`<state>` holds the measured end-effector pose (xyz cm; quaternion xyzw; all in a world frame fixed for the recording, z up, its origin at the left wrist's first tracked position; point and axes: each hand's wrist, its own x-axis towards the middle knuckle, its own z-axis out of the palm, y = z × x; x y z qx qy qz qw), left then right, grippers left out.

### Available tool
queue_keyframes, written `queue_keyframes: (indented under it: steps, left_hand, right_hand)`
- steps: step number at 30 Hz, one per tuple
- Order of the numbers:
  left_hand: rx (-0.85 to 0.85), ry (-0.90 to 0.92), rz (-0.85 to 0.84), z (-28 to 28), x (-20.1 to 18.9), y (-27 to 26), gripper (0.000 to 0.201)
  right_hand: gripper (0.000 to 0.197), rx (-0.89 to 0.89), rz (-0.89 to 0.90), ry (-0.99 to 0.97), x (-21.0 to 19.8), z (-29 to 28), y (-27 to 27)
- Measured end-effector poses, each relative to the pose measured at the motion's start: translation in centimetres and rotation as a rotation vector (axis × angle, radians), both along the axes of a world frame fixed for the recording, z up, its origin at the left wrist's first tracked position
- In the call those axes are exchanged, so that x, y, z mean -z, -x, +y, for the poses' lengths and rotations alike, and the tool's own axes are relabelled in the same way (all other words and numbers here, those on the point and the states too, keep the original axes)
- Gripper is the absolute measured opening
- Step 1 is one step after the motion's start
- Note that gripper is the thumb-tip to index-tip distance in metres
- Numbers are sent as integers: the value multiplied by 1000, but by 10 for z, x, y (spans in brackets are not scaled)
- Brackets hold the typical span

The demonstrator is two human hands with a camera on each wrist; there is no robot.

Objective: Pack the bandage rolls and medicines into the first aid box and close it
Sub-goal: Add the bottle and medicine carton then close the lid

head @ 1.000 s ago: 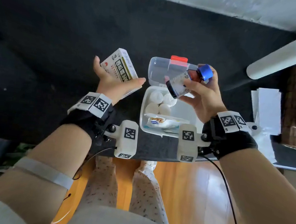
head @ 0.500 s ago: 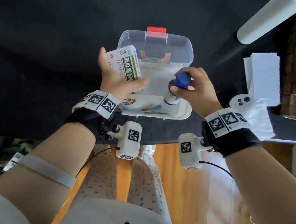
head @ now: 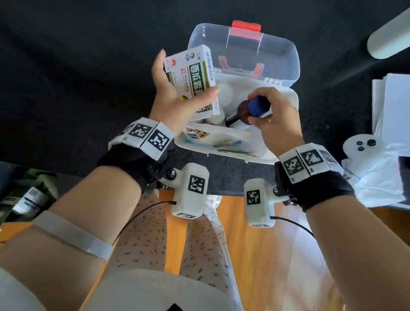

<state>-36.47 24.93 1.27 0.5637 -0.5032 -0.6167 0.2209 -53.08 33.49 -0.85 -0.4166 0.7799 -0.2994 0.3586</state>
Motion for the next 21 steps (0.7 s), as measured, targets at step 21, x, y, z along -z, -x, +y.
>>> queue_keyframes:
  steps: [21]
  left_hand:
    - [56,15,72,-2,0,-1,104]
  right_hand:
    - [49,-22,247,-257,-6,-18,-16]
